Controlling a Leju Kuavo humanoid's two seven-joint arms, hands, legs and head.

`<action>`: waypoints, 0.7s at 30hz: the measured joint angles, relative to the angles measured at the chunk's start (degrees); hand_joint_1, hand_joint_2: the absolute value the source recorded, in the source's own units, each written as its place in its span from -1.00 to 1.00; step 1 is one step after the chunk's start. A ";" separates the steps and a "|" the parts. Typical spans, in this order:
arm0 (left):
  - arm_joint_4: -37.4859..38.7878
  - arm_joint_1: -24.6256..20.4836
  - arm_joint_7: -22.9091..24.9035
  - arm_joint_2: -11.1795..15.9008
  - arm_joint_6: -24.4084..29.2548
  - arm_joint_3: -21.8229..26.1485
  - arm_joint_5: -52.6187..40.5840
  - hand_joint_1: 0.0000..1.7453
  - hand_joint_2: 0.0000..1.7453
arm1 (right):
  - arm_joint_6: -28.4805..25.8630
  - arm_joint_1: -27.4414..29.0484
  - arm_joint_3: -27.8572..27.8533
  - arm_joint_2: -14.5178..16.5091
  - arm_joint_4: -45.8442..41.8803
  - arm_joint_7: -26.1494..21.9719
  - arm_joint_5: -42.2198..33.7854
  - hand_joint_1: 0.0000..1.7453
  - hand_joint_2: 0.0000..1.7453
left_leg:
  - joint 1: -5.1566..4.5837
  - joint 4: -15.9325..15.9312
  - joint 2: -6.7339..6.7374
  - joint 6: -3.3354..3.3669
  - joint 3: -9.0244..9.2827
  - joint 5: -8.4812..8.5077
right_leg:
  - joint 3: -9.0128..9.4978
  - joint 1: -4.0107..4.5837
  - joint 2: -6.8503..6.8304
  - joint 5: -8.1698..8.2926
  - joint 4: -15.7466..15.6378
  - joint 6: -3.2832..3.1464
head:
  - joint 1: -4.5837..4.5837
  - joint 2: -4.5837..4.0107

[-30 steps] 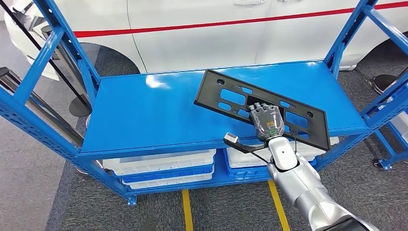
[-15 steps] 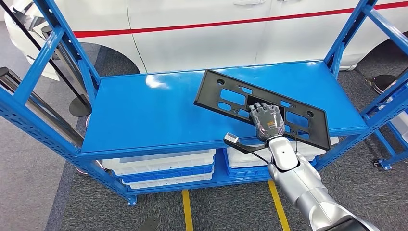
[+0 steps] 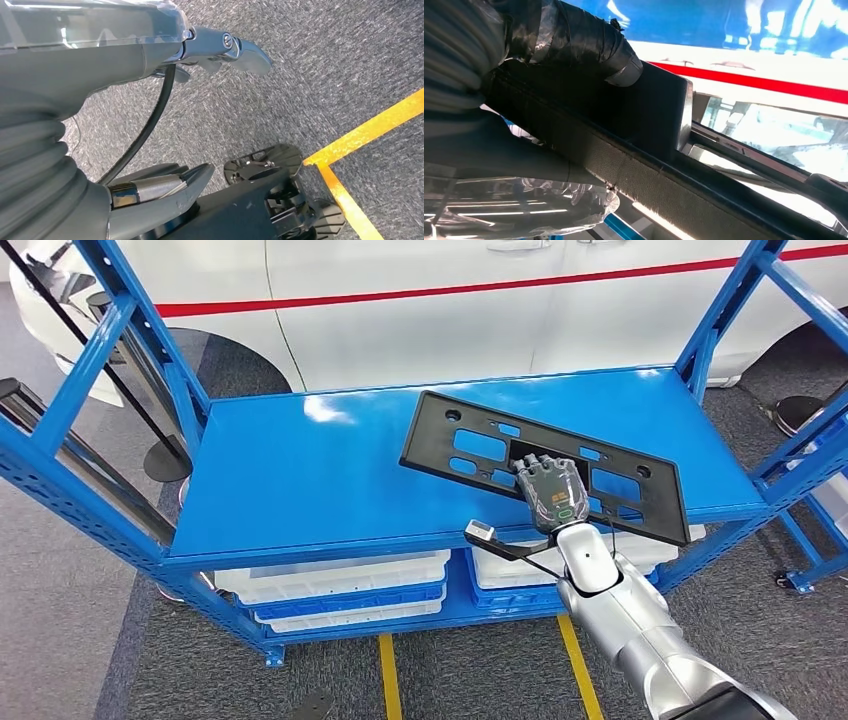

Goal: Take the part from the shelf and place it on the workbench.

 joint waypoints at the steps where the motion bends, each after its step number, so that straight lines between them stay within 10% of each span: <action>1: 0.00 0.00 0.09 0.00 0.04 -0.01 -0.04 -1.00 1.00 | 0.00 -0.04 0.26 -0.02 0.21 0.15 0.00 1.00 1.00 | -0.05 0.09 0.00 0.10 -0.06 -0.03 | 0.00 -0.05 0.01 0.03 -0.01 0.14 | 0.00 0.00; 6: 0.00 -0.08 0.30 -0.04 0.24 -0.01 -0.19 -1.00 1.00 | -0.01 -0.65 1.38 -0.24 1.03 0.43 -0.01 1.00 1.00 | 0.11 -1.09 0.15 1.34 0.10 1.38 | -0.05 -0.13 0.05 0.07 -0.23 1.30 | 0.05 0.00; 10: 0.00 -0.22 0.38 -0.09 0.29 0.01 -0.38 -1.00 1.00 | -0.02 -1.48 2.27 -0.65 1.69 0.26 -0.18 1.00 1.00 | 0.27 -1.84 0.32 1.84 -0.22 2.29 | -4.59 -0.10 -0.06 -6.25 10.55 1.49 | 0.10 0.00; 12: 0.00 -0.22 0.44 -0.10 0.29 0.01 -0.44 -1.00 1.00 | -0.02 -1.52 2.67 -0.74 2.10 0.10 -0.32 1.00 1.00 | 0.27 -1.39 0.26 1.80 -0.54 2.24 | -5.54 -0.15 -0.09 -6.02 13.29 1.52 | 0.09 0.00; 16: 0.00 -0.30 0.49 -0.22 0.29 0.00 -0.52 -1.00 1.00 | -0.04 -1.88 3.00 -0.83 2.59 -0.12 -0.51 1.00 1.00 | 0.19 0.00 0.12 1.08 -1.45 1.68 | 0.09 0.00 -0.20 -0.98 2.53 1.06 | 0.07 0.00; 21: 0.00 -0.36 0.63 -0.25 0.32 0.01 -0.55 -1.00 1.00 | -0.07 -2.09 3.38 -0.86 2.80 -0.20 -0.56 1.00 1.00 | 0.20 1.31 0.06 -0.25 -2.63 1.00 | 0.11 0.17 -0.13 -0.53 0.51 -0.71 | -0.01 0.00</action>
